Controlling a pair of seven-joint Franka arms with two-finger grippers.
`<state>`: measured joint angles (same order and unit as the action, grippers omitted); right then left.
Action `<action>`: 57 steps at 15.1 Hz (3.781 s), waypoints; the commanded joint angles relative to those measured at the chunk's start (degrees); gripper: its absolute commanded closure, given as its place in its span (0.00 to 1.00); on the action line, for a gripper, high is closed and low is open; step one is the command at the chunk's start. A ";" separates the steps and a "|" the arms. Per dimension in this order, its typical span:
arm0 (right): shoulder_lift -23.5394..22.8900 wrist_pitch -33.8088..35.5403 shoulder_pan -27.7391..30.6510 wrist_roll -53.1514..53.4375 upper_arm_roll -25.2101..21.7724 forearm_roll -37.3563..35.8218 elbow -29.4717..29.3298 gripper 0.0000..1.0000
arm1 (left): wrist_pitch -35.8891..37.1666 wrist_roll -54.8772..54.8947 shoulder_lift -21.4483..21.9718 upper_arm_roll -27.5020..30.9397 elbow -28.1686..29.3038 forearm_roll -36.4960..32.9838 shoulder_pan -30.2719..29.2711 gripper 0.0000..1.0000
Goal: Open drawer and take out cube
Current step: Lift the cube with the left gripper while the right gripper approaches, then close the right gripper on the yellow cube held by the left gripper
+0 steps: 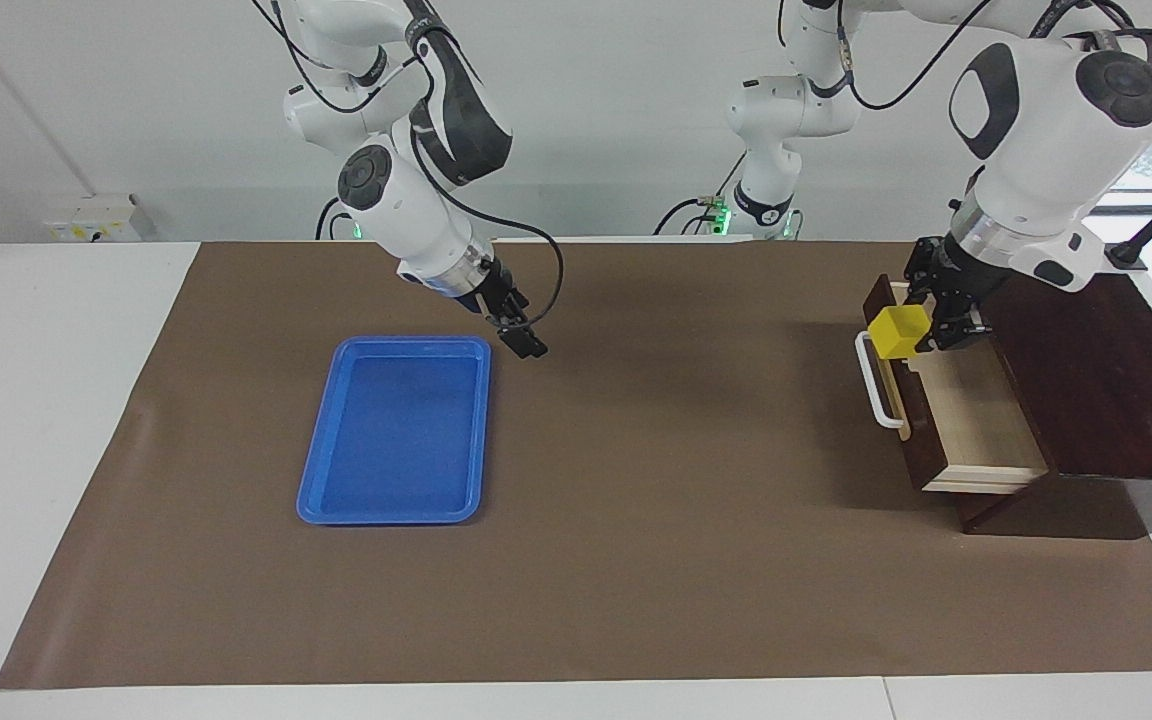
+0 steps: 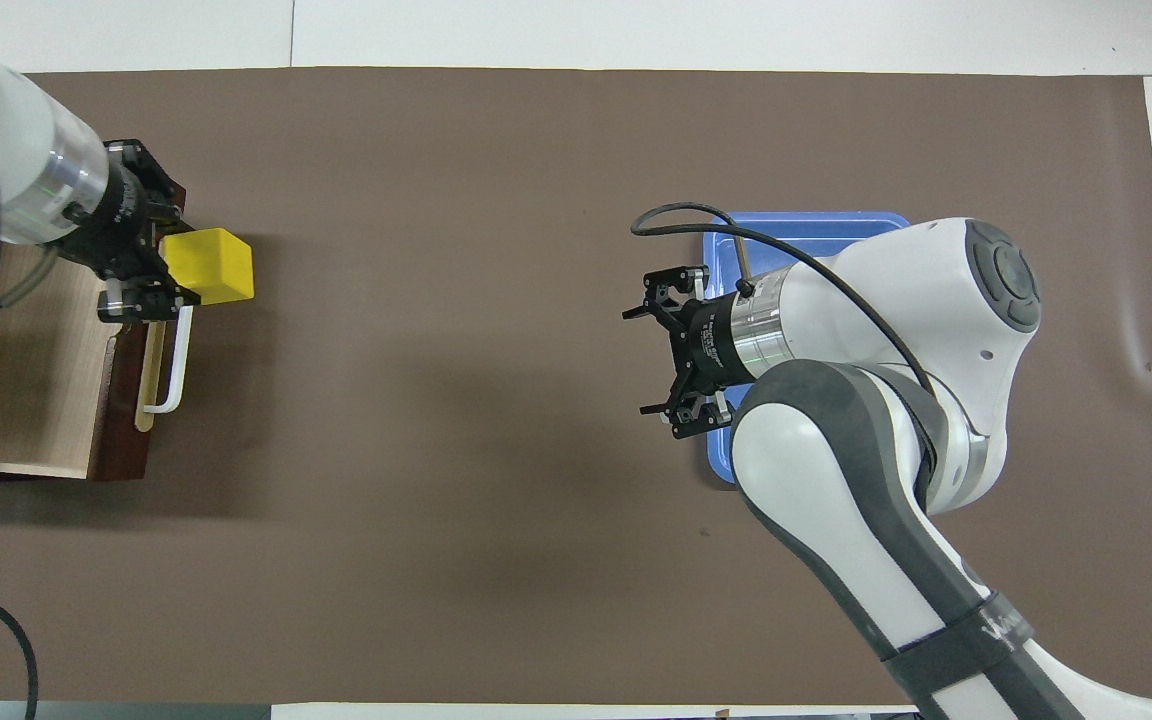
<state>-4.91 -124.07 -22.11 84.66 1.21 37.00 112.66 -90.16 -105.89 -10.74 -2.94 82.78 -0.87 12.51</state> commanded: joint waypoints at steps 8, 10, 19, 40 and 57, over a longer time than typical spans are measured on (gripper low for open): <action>-3.43 -5.13 -5.83 4.46 -0.07 8.88 0.46 0.00 | -7.48 -13.20 -3.06 0.92 2.56 1.58 10.43 1.00; -5.36 -4.52 -6.19 4.55 -0.07 10.62 -1.21 0.00 | -8.27 -13.20 -3.06 0.92 3.26 1.57 10.69 1.00; -18.91 1.98 -8.04 8.59 -0.15 9.41 -21.78 0.00 | -11.00 -13.73 -2.09 1.00 7.48 1.57 12.27 1.00; -24.01 -2.23 -10.05 8.59 -0.15 12.48 -28.73 0.00 | -10.82 -15.66 -2.00 1.00 8.27 1.57 13.86 1.00; -23.83 -4.60 -11.02 11.75 -0.15 12.48 -27.76 1.00 | -10.30 -15.84 -2.00 1.00 8.01 1.57 14.38 1.00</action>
<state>-28.41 -127.70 -32.88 94.54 1.01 48.39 85.39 -99.85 -120.94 -14.34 -2.94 89.09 0.19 25.94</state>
